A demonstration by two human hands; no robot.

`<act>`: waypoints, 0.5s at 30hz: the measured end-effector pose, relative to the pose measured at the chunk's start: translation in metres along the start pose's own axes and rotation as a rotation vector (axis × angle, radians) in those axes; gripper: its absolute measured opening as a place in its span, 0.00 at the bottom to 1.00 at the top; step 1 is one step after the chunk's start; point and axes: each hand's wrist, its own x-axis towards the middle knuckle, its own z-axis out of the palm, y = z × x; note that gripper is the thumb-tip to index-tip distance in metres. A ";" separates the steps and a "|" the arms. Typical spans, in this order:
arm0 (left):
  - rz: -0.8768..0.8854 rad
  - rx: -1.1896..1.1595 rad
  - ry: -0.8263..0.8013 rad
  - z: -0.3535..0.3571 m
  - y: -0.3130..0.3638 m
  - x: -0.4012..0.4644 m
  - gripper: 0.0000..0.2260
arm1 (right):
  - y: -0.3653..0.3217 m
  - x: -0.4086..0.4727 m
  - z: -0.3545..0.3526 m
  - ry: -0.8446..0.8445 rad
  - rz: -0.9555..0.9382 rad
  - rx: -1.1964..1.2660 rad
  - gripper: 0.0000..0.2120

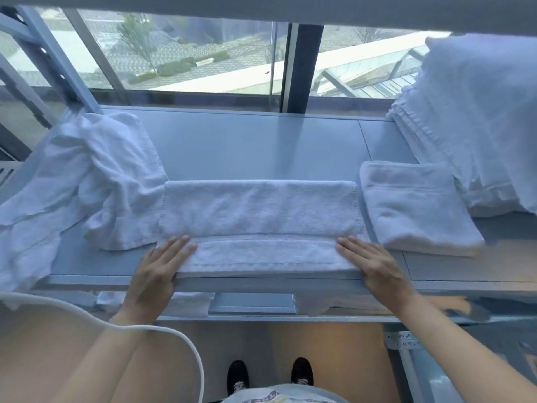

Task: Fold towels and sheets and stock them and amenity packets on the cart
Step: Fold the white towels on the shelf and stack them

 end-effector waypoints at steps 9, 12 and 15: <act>-0.051 -0.024 -0.212 -0.018 0.049 0.032 0.25 | -0.041 0.018 -0.005 -0.095 0.076 -0.004 0.34; 0.038 -0.025 -0.272 0.011 0.083 0.084 0.24 | -0.094 0.076 0.017 -0.137 0.090 0.112 0.32; -0.039 0.044 -0.345 0.034 0.089 0.127 0.27 | -0.127 0.136 0.041 -0.218 0.128 0.197 0.34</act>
